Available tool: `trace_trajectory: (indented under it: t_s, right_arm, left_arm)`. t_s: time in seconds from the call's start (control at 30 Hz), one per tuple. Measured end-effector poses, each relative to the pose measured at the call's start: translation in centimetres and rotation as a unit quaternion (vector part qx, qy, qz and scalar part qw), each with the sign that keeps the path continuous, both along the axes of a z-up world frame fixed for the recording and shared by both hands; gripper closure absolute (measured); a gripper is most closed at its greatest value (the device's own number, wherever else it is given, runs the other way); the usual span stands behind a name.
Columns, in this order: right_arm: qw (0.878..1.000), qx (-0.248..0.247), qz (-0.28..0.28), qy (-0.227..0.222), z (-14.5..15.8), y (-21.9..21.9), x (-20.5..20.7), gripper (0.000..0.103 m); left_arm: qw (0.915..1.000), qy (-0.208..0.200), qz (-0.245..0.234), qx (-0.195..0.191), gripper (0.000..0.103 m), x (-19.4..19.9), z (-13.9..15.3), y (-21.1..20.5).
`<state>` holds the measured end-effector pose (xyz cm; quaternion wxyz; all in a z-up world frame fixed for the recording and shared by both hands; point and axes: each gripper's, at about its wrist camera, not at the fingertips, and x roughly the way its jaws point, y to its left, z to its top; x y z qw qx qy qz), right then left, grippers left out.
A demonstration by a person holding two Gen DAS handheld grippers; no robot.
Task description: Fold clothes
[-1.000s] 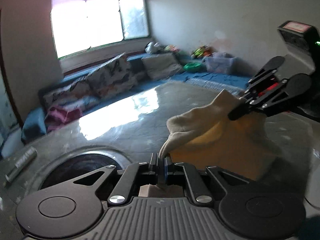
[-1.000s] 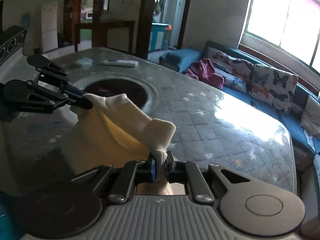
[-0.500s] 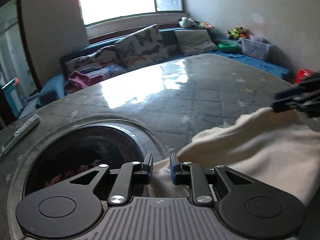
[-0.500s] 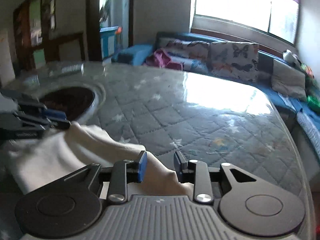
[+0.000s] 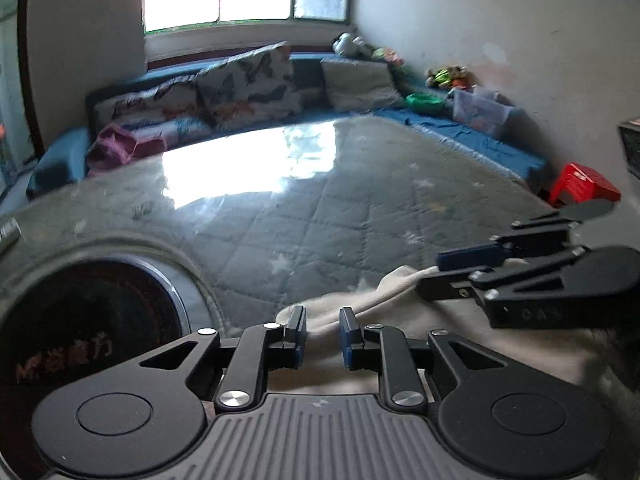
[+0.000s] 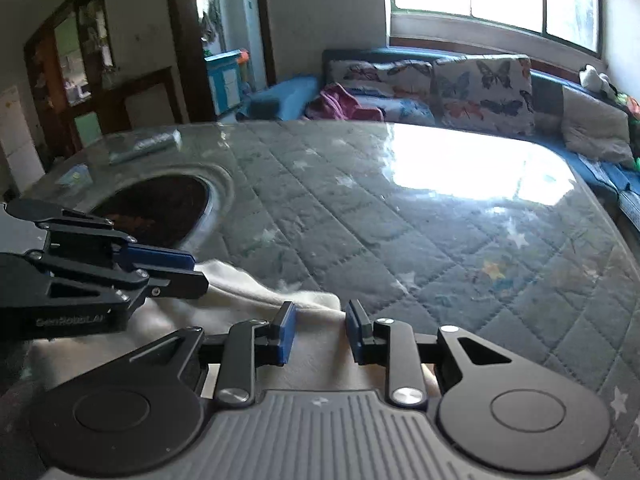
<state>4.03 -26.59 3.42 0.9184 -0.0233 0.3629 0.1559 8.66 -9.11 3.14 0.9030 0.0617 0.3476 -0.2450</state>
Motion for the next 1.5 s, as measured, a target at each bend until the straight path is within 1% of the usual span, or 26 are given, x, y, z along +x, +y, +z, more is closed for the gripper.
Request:
trace_trajectory:
  t_s: [0.1, 0.2, 0.23, 0.3, 0.37, 0.47, 0.53, 0.63, 0.73, 0.8, 0.87, 1.0, 1.1, 1.2, 1.23, 1.27, 1.37, 1.5]
  right_arm:
    - [1.0, -0.002, -0.003, -0.004, -0.2, -0.1, -0.1, 0.077]
    - [1.0, -0.004, -0.005, -0.022, 0.4, -0.4, -1.6, 0.074]
    - [1.0, -0.004, -0.004, -0.025, 0.6, -0.5, -2.2, 0.074]
    - [1.0, -0.003, -0.003, -0.029, 0.7, -0.7, -3.2, 0.074]
    - [1.0, -0.002, -0.003, -0.026, 0.7, -1.1, -4.1, 0.074]
    - [1.0, -0.002, -0.021, -0.018, -0.2, -1.9, -4.2, 0.074]
    - [0.999, 0.023, -0.033, -0.016, -0.6, -3.0, -3.8, 0.076]
    - [0.998, 0.035, -0.045, -0.03, -0.2, -3.5, -4.0, 0.075]
    - [0.998, 0.029, -0.05, -0.034, -0.2, -3.6, -4.3, 0.075]
    - [0.998, 0.015, -0.057, -0.027, -1.1, -3.8, -4.1, 0.077]
    - [0.998, 0.025, -0.056, -0.029, -1.2, -4.4, -4.1, 0.077]
    - [0.997, 0.026, -0.051, -0.049, 0.3, -4.7, -5.3, 0.075]
    - [0.998, 0.012, -0.039, -0.055, 1.1, -4.5, -6.4, 0.075]
    - [0.998, -0.003, -0.018, -0.059, 1.7, -3.6, -8.4, 0.073]
    - [0.998, -0.008, -0.01, -0.062, 1.8, -3.2, -9.1, 0.069]
    - [0.998, -0.013, -0.002, -0.065, 1.9, -2.8, -9.7, 0.069]
    - [0.996, -0.031, 0.024, -0.079, 1.7, -1.4, -11.8, 0.069]
    - [0.995, -0.039, 0.046, -0.084, 1.0, -0.1, -13.2, 0.069]
  left_arm:
    - [1.0, -0.003, 0.004, -0.003, 0.082, 0.3, -0.2, 0.1]
    - [1.0, -0.005, 0.005, -0.005, 0.08, 0.1, -0.3, 0.0]
    - [1.0, -0.006, 0.004, -0.006, 0.079, 0.1, -0.2, 0.0]
    - [0.9999, -0.01, 0.006, -0.005, 0.071, 0.0, -0.3, 0.0]
    - [0.9999, -0.012, 0.009, -0.004, 0.067, 0.1, -0.3, 0.0]
    - [0.9998, -0.011, 0.013, -0.004, 0.067, 0.2, -0.3, -0.1]
    - [0.9998, -0.011, 0.015, -0.002, 0.067, 0.2, -0.4, -0.1]
    - [0.9998, -0.01, 0.017, -0.001, 0.065, 0.3, -0.4, -0.1]
    - [0.9998, -0.011, 0.018, 0.0, 0.065, 0.3, -0.5, -0.2]
    - [0.9998, -0.011, 0.019, 0.001, 0.065, 0.3, -0.5, -0.3]
    - [0.9997, -0.01, 0.02, -0.002, 0.064, 0.3, -0.5, -0.2]
    - [0.9996, -0.016, 0.02, -0.011, 0.064, -0.2, -0.1, 0.3]
    - [0.9991, -0.029, 0.018, -0.026, 0.064, -1.5, 0.9, 0.9]
    - [0.9984, -0.04, 0.005, -0.04, 0.064, -4.0, 1.9, 1.7]
    - [0.9982, -0.043, -0.002, -0.042, 0.064, -4.9, 2.0, 1.8]
    - [0.9981, -0.046, -0.01, -0.041, 0.064, -5.9, 2.2, 1.9]
    - [0.9974, -0.055, -0.031, -0.036, 0.064, -9.2, 2.3, 2.1]
    - [0.9966, -0.064, -0.039, -0.033, 0.064, -12.2, 1.8, 2.4]
